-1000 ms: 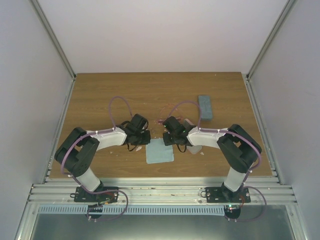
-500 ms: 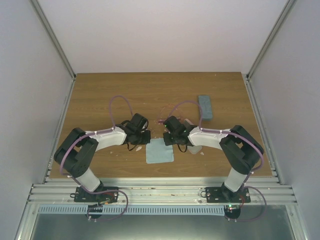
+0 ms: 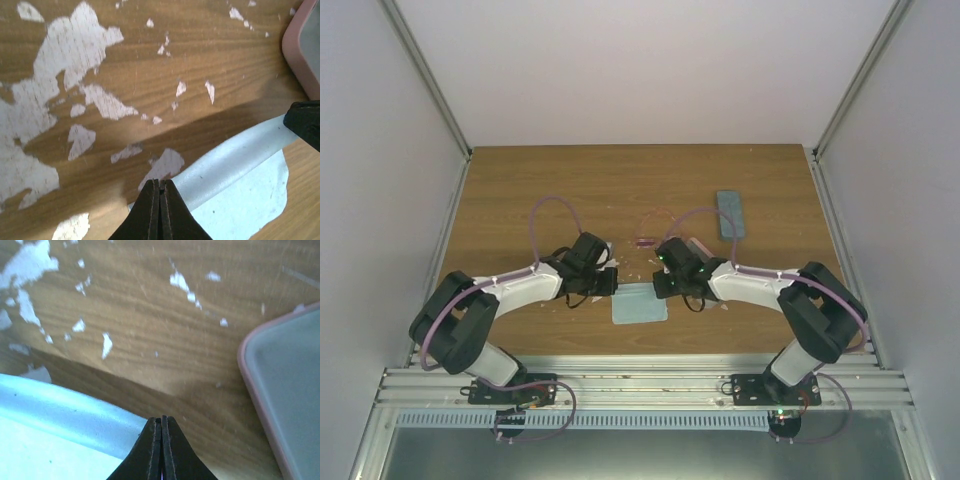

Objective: Organize the sunglasses
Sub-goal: Fold the glasses cleaning cloth at the center of the board.

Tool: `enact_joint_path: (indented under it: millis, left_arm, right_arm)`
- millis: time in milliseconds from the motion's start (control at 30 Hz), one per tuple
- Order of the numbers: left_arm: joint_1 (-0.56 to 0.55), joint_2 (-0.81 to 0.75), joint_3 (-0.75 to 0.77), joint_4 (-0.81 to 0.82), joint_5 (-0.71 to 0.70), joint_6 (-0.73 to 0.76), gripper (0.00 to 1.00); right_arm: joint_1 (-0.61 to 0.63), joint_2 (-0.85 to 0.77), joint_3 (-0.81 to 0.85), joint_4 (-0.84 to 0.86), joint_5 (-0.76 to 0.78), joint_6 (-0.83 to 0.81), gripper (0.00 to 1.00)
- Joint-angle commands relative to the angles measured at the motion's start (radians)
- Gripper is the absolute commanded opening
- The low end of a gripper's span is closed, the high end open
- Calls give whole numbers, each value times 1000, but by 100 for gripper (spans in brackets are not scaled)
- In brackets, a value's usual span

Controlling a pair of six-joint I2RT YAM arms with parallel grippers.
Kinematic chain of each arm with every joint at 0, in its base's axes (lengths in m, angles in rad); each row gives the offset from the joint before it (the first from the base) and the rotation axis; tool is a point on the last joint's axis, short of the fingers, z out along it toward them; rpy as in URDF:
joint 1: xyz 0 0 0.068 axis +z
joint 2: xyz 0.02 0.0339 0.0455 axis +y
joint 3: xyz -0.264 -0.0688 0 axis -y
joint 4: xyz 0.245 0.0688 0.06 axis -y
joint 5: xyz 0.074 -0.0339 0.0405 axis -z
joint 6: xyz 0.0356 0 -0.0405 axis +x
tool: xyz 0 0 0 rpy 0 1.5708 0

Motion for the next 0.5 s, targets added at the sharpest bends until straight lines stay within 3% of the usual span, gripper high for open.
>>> enact_joint_path:
  millis: [0,467]
  left_arm:
    - [1,-57,-45,33,43,29,0]
    - [-4,-127,-115,44,80,10,0]
  right_arm:
    - [0,-42,-55,21,-25,-6,1]
    - [26,-111,-99,9,-67,2,1]
